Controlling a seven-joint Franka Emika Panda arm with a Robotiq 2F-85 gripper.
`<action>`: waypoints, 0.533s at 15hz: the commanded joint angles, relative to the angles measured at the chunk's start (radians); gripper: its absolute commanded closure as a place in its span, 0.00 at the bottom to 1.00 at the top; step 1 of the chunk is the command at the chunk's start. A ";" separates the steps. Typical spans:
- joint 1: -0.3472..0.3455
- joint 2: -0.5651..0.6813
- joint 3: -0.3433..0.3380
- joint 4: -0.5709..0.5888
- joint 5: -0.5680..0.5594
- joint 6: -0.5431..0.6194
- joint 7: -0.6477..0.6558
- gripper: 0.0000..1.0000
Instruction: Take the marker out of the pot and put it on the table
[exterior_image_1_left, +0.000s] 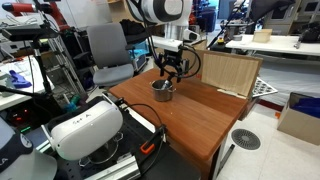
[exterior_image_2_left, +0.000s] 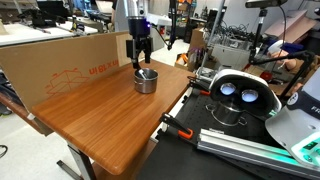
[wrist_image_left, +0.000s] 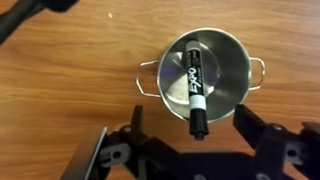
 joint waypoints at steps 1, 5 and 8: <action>-0.004 0.041 0.005 0.057 -0.017 -0.039 0.035 0.35; -0.003 0.063 0.002 0.087 -0.027 -0.063 0.043 0.65; -0.004 0.064 0.000 0.100 -0.031 -0.082 0.042 0.88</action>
